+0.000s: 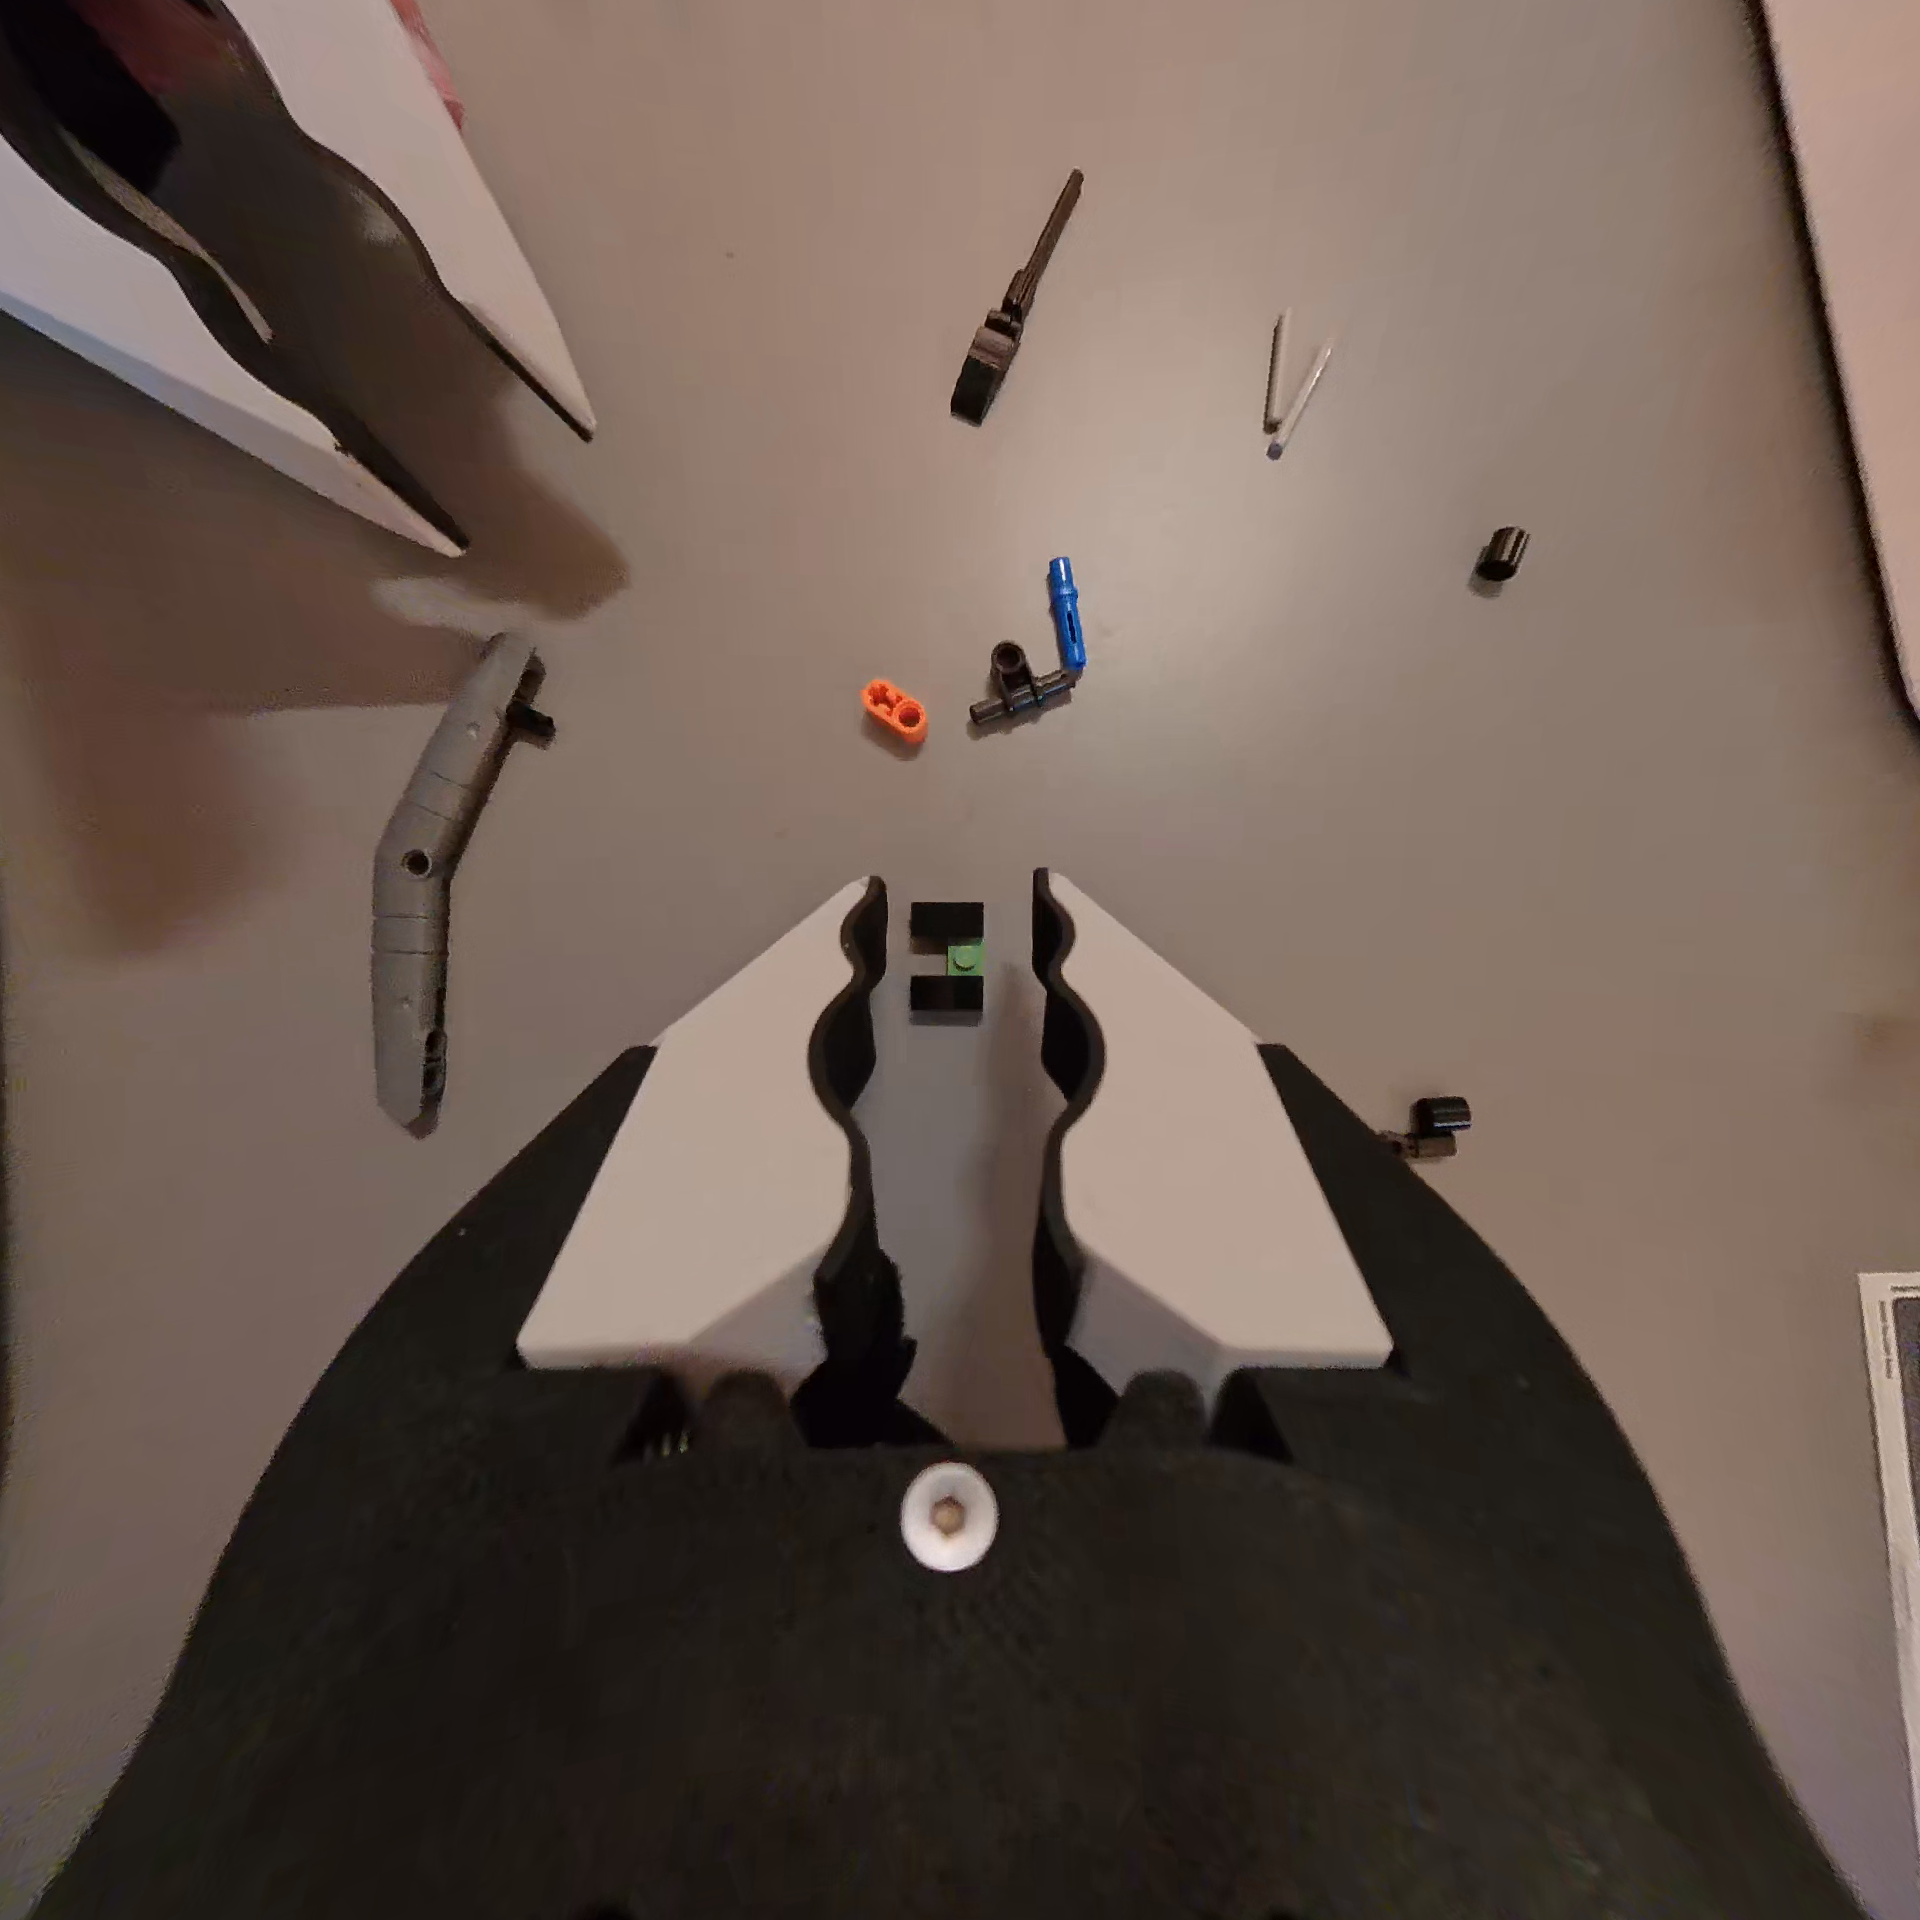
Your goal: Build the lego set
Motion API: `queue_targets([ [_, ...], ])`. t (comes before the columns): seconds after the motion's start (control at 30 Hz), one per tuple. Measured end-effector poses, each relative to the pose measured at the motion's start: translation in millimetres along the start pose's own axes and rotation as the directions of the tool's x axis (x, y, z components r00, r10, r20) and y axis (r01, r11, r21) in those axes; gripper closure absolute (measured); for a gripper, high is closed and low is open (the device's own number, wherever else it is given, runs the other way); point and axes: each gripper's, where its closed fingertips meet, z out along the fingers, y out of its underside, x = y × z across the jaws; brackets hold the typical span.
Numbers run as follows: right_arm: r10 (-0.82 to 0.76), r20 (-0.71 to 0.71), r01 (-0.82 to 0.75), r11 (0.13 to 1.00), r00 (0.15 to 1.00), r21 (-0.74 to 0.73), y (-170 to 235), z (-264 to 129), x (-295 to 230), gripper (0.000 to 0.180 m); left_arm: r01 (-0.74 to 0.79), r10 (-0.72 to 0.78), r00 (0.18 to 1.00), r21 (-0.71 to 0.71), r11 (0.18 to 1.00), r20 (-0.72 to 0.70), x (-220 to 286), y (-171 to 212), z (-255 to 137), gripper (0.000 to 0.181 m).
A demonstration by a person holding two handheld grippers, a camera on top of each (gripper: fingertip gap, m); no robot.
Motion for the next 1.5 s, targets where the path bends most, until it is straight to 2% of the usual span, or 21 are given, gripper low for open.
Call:
queue_targets([
  [0.17, 0.013, -0.033, -0.012, 1.0, 0.999, 0.021, -4.6, -3.8, 0.1, 0.155, 0.02, -0.022, 0.999, 0.042, 0.999, 0.028, -5.7, -4.2, -4.7, 0.133],
  [0.23, 0.018, -0.029, -0.017, 0.999, 0.999, 0.041, -9.6, -5.5, -3.1, 0.155, 0.047, -0.046, 0.999, 0.057, 0.997, -0.013, -2.7, -5.9, -5.5, 0.123],
  [0.3, 0.009, -0.042, -0.007, 0.999, 0.999, 0.048, -12.9, -7.6, -4.8, 0.155, 0.083, -0.082, 0.996, 0.06, 0.995, -0.019, -4.3, -6.5, -4.8, 0.099],
  [0.37, 0.008, -0.048, -0.005, 0.998, 0.999, 0.06, -16.3, -10.1, -6.7, 0.155, 0.095, -0.093, 0.995, 0.065, 0.993, -0.04, -1.8, -7.8, -4.6, 0.087],
  [0.43, 0.01, -0.058, -0.005, 0.997, 0.998, 0.075, -19.3, -12.8, -7.5, 0.156, 0.109, -0.107, 0.994, 0.059, 0.992, -0.039, -2.3, -8.0, -3.3, 0.067],
  [0.57, 0.015, -0.063, -0.009, 0.995, 0.998, 0.099, -23.3, -16.0, -9.4, 0.157, 0.138, -0.134, 0.989, 0.076, 0.988, -0.058, -0.9, -11.5, -2.1, 0.047],
  [0.67, 0.014, -0.067, -0.006, 0.994, 0.998, 0.112, -25.3, -17.7, -11.2, 0.157, 0.106, -0.102, 0.994, 0.089, 0.99, -0.045, -0.2, -14.3, -4.9, 0.059],
  [0.8, 0.019, -0.072, -0.01, 0.992, 0.997, 0.125, -25.1, -20.4, -12.1, 0.158, 0.051, -0.051, 0.999, 0.092, 0.994, -0.004, -2.5, -12.4, -7.5, 0.1],
  [0.97, 0.04, -0.069, -0.028, 0.987, 0.997, 0.158, -23.5, -25.2, -13.5, 0.158, 0.052, -0.051, 0.999, 0.106, 0.993, -0.01, -1.8, -11.1, -8.4, 0.139],
  [1.13, 0.053, -0.083, -0.038, 0.984, 0.995, 0.176, -19.9, -29.8, -12.5, 0.158, 0.017, -0.017, 1.0, 0.1, 0.995, -0.004, -0.5, -9.4, -7.9, 0.169],
  [1.27, 0.07, -0.114, -0.046, 0.979, 0.991, 0.199, -17.7, -40.4, -7.9, 0.159, 0.016, -0.015, 1.0, 0.087, 0.996, -0.014, 0.9, -5.4, -6.3, 0.177],
  [1.4, 0.11, -0.173, -0.071, 0.974, 0.979, 0.217, -9.7, -57.6, 3.0, 0.157, 0.026, -0.023, 0.999, 0.09, 0.996, -0.031, 2.3, -6.1, -7.3, 0.175],
  [1.5, 0.196, -0.263, -0.131, 0.961, 0.944, 0.245, 6.6, -81.7, 22.8, 0.154, 0.031, -0.027, 0.998, 0.085, 0.996, -0.052, 5.7, -4.4, -7.2, 0.172],
])
